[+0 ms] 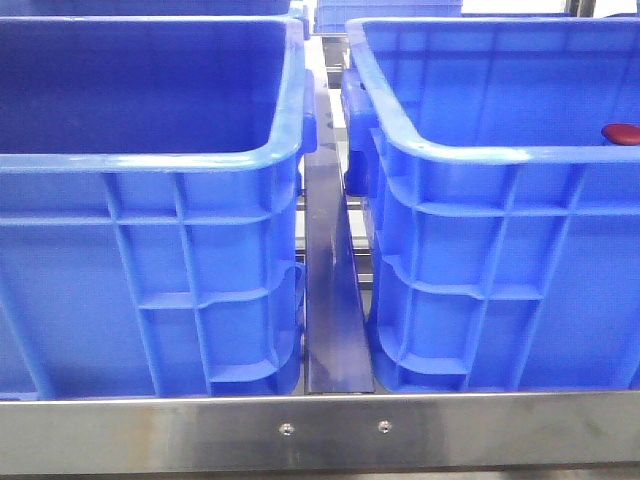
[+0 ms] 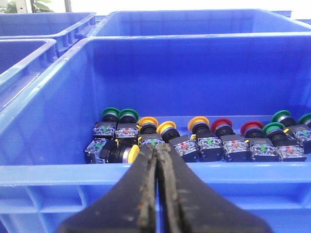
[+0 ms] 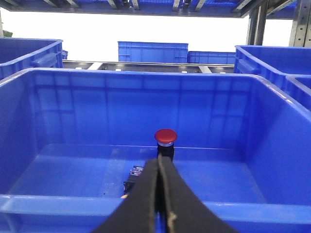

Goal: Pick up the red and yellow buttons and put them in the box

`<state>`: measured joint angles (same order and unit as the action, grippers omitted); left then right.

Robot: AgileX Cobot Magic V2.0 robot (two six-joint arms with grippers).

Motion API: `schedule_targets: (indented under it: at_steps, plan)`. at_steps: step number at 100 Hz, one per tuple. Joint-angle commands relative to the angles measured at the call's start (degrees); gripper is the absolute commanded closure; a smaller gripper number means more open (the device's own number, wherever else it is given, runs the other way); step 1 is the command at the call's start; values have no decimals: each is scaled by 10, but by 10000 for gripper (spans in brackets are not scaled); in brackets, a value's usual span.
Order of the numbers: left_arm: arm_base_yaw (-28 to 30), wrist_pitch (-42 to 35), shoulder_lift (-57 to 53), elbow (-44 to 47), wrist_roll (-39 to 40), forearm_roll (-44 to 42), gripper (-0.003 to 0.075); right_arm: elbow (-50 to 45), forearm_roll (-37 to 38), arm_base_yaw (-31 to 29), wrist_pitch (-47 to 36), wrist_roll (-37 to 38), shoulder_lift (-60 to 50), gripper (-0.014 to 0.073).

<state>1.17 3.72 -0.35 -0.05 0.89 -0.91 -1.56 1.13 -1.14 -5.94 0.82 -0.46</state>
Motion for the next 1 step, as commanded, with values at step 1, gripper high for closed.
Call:
schedule_targets:
  at_steps: [1]
  plan:
    - [2, -46, -17, 11, 4, 5, 741, -4, 7, -1, -41, 2, -13, 659]
